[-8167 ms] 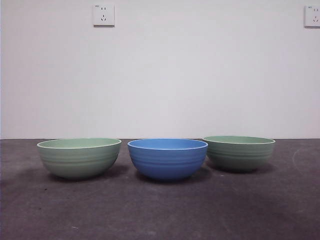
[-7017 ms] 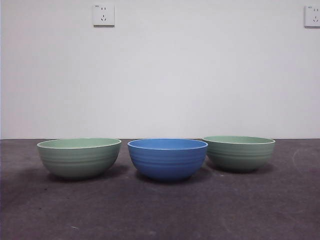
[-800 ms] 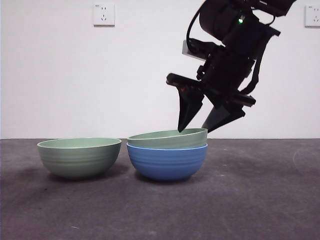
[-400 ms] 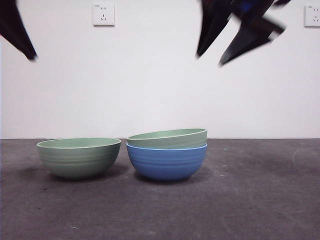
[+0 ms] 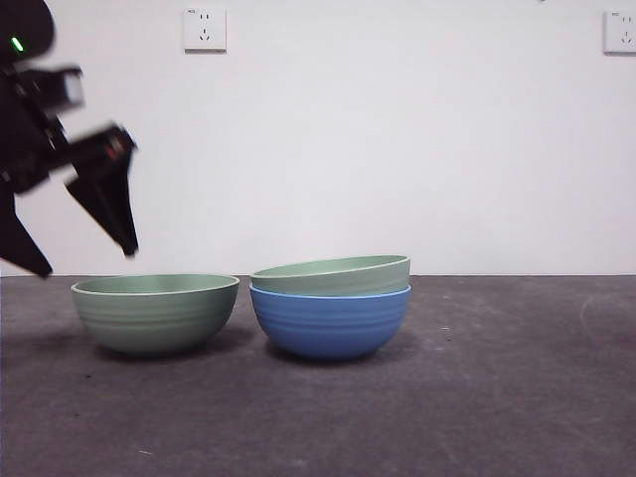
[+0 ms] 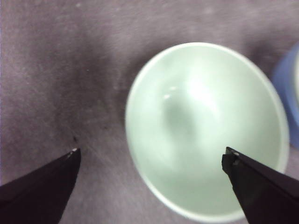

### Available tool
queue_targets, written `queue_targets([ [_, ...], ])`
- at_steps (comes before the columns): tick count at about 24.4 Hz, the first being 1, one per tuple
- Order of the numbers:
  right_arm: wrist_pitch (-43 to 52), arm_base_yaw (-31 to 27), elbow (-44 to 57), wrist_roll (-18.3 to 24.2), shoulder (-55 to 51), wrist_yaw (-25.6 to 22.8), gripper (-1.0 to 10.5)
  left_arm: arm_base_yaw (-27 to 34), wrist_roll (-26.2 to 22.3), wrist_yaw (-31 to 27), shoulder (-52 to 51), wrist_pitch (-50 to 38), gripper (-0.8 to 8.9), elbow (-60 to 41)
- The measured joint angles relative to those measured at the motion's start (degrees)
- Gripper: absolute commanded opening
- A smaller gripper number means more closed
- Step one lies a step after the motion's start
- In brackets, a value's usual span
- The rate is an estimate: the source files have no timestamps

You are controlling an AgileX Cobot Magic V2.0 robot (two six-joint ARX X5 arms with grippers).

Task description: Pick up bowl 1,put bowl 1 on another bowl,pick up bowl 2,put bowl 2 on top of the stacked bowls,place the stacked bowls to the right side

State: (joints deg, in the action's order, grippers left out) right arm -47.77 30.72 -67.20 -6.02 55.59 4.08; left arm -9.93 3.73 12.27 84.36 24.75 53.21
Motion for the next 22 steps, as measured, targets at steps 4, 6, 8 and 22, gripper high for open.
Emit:
queue_targets([
  [4, -2.89, 0.00, 0.00, -0.20, -3.63, 0.00, 2.5, -0.22, 0.92, -1.31, 4.87, -1.14, 5.60, 1.51],
  [6, -3.52, 0.00, 0.00, -0.20, -4.74, -0.02, 2.5, -0.33, 1.51, -1.60, 5.95, -2.16, 5.00, 1.57],
  [8, -4.20, 0.00, 0.00, -0.46, -5.66, -0.02, 2.5, -0.37, 1.97, -1.66, 6.29, -3.02, 1.87, 1.60],
  [22, -5.55, 0.02, 0.00, -1.09, -5.75, -0.02, 2.5, -0.39, 4.96, -1.75, 6.29, -3.39, -0.08, 1.68],
])
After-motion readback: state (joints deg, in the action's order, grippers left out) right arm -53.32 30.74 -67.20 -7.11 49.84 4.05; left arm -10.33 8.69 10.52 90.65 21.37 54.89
